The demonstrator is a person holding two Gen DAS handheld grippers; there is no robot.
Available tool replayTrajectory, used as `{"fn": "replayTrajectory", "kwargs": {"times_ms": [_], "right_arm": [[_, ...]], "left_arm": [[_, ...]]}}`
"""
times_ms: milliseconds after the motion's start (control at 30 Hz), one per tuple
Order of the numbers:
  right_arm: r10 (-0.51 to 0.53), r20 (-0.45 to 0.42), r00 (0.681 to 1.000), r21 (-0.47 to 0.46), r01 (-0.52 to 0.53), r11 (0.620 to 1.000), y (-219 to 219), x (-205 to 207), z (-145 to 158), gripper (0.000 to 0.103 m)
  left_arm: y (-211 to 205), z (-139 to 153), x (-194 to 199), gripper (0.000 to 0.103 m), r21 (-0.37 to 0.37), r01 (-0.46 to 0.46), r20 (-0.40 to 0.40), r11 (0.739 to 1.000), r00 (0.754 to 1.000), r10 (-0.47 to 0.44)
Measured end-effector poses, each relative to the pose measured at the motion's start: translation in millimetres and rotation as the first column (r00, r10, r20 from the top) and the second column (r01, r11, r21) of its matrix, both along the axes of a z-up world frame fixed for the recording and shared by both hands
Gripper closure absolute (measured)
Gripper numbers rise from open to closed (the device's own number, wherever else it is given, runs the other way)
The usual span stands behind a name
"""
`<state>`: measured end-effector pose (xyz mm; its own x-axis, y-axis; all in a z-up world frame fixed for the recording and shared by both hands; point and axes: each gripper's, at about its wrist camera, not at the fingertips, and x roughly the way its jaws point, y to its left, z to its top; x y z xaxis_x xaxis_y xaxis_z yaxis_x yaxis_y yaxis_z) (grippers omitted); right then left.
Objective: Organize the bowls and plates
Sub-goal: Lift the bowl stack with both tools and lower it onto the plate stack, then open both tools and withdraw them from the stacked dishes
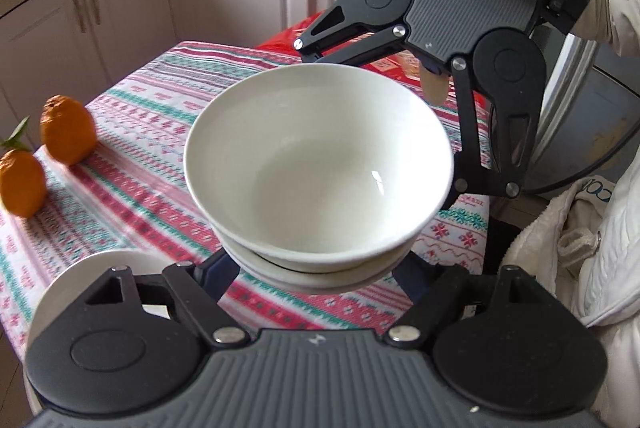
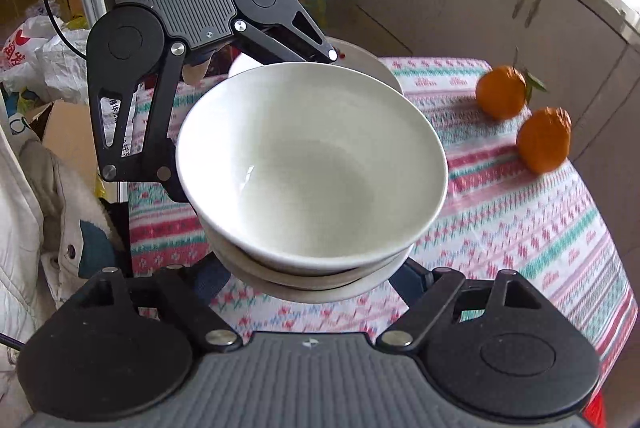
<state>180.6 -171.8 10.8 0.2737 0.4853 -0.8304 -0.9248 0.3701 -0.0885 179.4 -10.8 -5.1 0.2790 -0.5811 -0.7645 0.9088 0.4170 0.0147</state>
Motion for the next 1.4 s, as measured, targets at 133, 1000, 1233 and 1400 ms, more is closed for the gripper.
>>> {"fn": "replayTrajectory", "kwargs": {"times_ms": [133, 1000, 1233, 1400], "right_arm": [[0.056, 0.027, 0.998, 0.001, -0.056, 0.998, 25.8, 12.7, 5.4, 0.015], [0.205, -0.013, 0.979, 0.032, -0.204, 0.978, 126.4, 89.4, -24.4, 0.015], [0.192, -0.037, 0.981, 0.050, -0.190, 0.981, 125.0, 89.9, -24.8, 0.015], [0.169, -0.063, 0.984, 0.063, -0.165, 0.984, 124.5, 95.6, -29.2, 0.015]], "left_arm": [[22.8, 6.0, 5.0, 0.021, 0.009, -0.060, 0.017, 0.998, 0.998, 0.059], [107.6, -11.2, 52.8, 0.021, 0.090, -0.239, 0.003, 0.967, 0.971, 0.240], [107.4, -10.0, 52.8, 0.021, 0.091, -0.240, 0.002, 0.966, 0.971, 0.241], [105.0, -9.0, 48.2, 0.021, 0.097, -0.242, 0.033, 0.965, 0.970, 0.240]]}}
